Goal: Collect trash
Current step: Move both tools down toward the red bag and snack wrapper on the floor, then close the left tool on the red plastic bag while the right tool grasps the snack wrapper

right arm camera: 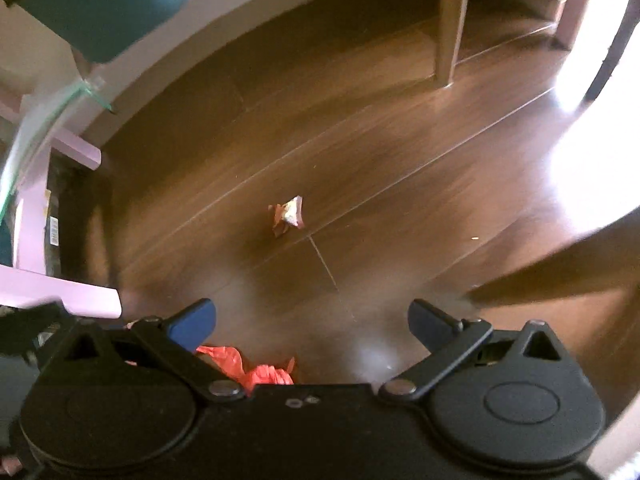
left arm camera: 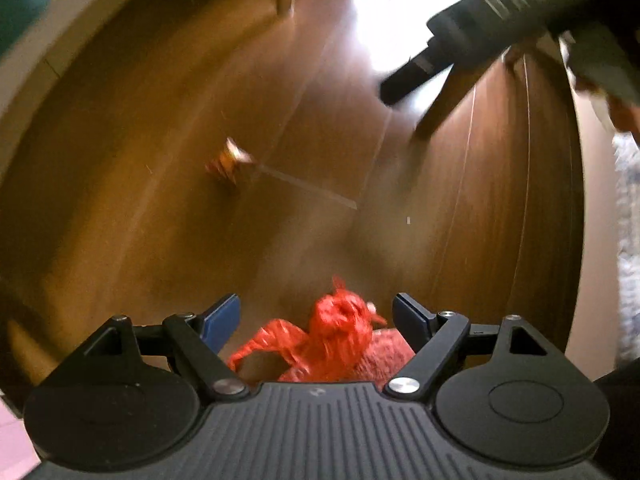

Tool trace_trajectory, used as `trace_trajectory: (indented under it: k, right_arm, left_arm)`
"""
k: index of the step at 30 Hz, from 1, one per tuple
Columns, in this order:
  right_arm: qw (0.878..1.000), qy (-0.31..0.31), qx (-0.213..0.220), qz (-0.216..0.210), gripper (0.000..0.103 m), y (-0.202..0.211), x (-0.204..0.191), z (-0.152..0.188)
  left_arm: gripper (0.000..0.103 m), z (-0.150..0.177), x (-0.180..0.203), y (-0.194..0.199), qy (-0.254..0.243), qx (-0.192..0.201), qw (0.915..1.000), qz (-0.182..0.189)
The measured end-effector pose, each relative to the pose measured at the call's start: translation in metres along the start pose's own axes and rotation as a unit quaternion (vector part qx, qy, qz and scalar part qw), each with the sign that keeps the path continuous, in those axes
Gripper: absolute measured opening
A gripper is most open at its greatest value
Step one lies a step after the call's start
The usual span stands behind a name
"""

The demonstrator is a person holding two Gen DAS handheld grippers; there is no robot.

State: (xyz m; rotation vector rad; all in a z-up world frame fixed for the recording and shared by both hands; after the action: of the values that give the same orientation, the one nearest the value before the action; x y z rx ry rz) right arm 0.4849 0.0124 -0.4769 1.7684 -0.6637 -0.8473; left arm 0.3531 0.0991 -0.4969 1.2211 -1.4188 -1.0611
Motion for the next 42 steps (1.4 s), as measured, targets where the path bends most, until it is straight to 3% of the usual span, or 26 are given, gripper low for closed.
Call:
trace_trajectory:
  k: [5,16,29,33,37,38,41,42]
  right_arm:
    - [1.0,0.002,-0.025,-0.014,0.102,-0.055,-0.01,-0.012]
    - [0.999,0.005,-0.026,-0.035,0.1,-0.155,-0.04,-0.066]
    - [0.998,0.027,-0.048,-0.028,0.094,-0.228,-0.059,-0.076]
    - [0.998,0.031,-0.055,-0.019,0.083,-0.235,-0.057,-0.072]
    - [0.998,0.035,-0.052,-0.013,0.079,-0.241,-0.056,-0.072]
    - [0.998,0.038,-0.049,-0.011,0.074,-0.239,-0.056,-0.072]
    - [0.998,0.045,-0.045,-0.002,0.043,-0.238,-0.057,-0.07]
    - [0.998,0.041,-0.048,-0.007,0.041,-0.237,-0.056,-0.068]
  left_arm:
    - [0.083,0.015,0.006,-0.05,-0.036,-0.035,0.9987,-0.006]
    - [0.083,0.024,0.005,-0.132,-0.009,-0.093,0.9951,0.033]
    - [0.084,0.032,0.008,-0.184,-0.022,-0.121,0.9909,0.054]
    - [0.082,0.032,0.003,-0.196,0.012,-0.134,0.9882,0.072]
    - [0.071,0.03,-0.007,-0.202,0.04,-0.141,0.9866,0.072]
    - [0.071,0.03,-0.009,-0.203,0.047,-0.141,0.986,0.075]
    - [0.068,0.028,-0.015,-0.202,0.066,-0.142,0.9844,0.08]
    - [0.068,0.028,-0.017,-0.201,0.073,-0.142,0.9838,0.081]
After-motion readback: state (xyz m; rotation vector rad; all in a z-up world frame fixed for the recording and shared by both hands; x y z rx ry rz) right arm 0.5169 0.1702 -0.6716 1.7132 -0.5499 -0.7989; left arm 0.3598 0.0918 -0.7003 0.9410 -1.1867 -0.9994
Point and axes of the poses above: each gripper's, at about its wrist camera, not at the fingertips, and y roughly against the way its jaws point, x to its right, z to its underside, the point moved 8 cm from there along -y, roughly the way its jaws point, and after that the axes turned 3 degrees about z, right-handed, at the moved point
